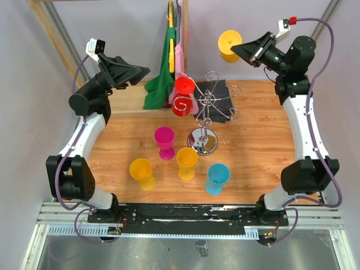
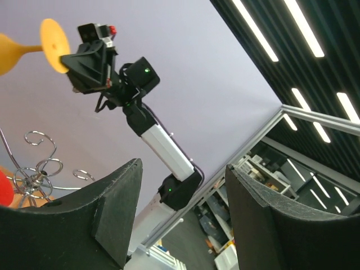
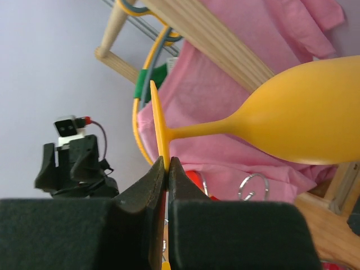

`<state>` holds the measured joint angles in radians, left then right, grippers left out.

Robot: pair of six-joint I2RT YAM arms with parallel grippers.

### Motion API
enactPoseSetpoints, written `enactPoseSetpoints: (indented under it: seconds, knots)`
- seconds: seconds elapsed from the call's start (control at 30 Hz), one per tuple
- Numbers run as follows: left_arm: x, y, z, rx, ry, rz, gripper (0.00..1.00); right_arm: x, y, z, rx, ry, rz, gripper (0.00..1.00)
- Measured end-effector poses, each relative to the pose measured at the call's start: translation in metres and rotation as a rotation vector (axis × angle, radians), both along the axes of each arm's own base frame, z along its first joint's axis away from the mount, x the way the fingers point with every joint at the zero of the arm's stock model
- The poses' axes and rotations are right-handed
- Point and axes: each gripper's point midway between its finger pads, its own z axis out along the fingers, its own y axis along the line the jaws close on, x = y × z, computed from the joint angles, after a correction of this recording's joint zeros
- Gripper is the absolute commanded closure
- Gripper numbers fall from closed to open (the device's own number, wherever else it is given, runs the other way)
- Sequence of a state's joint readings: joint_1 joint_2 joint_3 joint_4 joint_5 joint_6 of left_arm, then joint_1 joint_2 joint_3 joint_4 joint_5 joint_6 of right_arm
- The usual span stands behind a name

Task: Place the wine glass upside down on the wine glass rack

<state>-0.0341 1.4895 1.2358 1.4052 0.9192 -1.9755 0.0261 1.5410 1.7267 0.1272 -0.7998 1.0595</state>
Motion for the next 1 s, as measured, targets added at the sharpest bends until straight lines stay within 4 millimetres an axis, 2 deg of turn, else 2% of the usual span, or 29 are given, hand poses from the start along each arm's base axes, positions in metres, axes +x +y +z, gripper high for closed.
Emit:
enactPoseSetpoints:
  seconds: [0.13,0.3,0.6,1.0]
  knots:
    - [-0.006,-0.002,0.002,0.026,-0.018,0.014,0.35,0.022,0.003,-0.032,-0.020,0.105,0.005,0.99]
    - [-0.001,-0.002,-0.002,0.036,0.001,0.021,0.35,0.024,0.022,-0.050,-0.039,0.174,0.052,0.99]
    - [0.002,-0.003,-0.005,0.041,0.015,0.025,0.35,0.001,0.061,-0.052,-0.074,0.191,0.169,0.99]
    - [-0.002,-0.003,-0.004,0.046,0.021,0.025,0.35,-0.016,0.092,-0.065,-0.119,0.211,0.255,0.99]
